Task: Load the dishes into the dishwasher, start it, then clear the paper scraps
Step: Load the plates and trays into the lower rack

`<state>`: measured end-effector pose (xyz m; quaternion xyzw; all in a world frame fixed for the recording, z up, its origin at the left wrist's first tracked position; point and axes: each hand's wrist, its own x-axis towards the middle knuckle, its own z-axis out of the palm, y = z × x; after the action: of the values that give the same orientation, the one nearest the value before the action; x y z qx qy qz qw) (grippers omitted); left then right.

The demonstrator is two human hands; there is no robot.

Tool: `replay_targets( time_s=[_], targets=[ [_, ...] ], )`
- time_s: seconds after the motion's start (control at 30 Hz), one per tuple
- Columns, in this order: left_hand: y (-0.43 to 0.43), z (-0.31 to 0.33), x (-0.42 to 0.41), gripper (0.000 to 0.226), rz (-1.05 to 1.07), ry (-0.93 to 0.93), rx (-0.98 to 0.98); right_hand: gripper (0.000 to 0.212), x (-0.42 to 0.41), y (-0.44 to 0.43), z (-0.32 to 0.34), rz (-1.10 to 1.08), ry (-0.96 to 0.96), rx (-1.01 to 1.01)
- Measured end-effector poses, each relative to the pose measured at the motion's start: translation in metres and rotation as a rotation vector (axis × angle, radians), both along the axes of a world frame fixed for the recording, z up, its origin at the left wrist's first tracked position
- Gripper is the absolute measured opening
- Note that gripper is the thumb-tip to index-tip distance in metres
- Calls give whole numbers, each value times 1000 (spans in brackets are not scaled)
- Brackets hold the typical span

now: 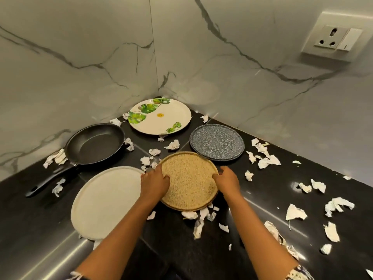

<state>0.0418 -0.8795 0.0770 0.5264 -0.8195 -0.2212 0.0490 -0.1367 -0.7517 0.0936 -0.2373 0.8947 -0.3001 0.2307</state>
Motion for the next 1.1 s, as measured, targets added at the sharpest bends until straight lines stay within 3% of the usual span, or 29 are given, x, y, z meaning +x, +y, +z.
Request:
replay_targets(
  time_s=[0.1,0.27,0.4,0.5,0.6,0.73,0.87,0.97,1.1],
  targets=[
    [7,12,6,52,109,275,174,45,-4,5,-8,-155,-113,-129],
    [12,36,30,53,241,741,221,28,-4,16,-9,-237,-357,-439],
    [5,57,31,40,494,1195,844,27,-6,-1,3,-174,-411,-493],
    [-3,59,25,31,561,1259,975,27,-20,-19,17,-138,-438,-508],
    [-12,61,23,26,644,1371,926,41,-45,-27,20,-356,-457,-573],
    [-20,61,28,10,776,1471,908,48,-64,-31,11,-660,-824,-650],
    [-23,57,34,31,893,1533,936,56,-65,-46,10,-711,-1037,-701],
    [-21,58,34,29,910,1575,944,56,-64,-55,16,-763,-1043,-706],
    [-24,54,36,40,930,1593,937,32,-67,-64,15,-773,-959,-684]
  ],
)
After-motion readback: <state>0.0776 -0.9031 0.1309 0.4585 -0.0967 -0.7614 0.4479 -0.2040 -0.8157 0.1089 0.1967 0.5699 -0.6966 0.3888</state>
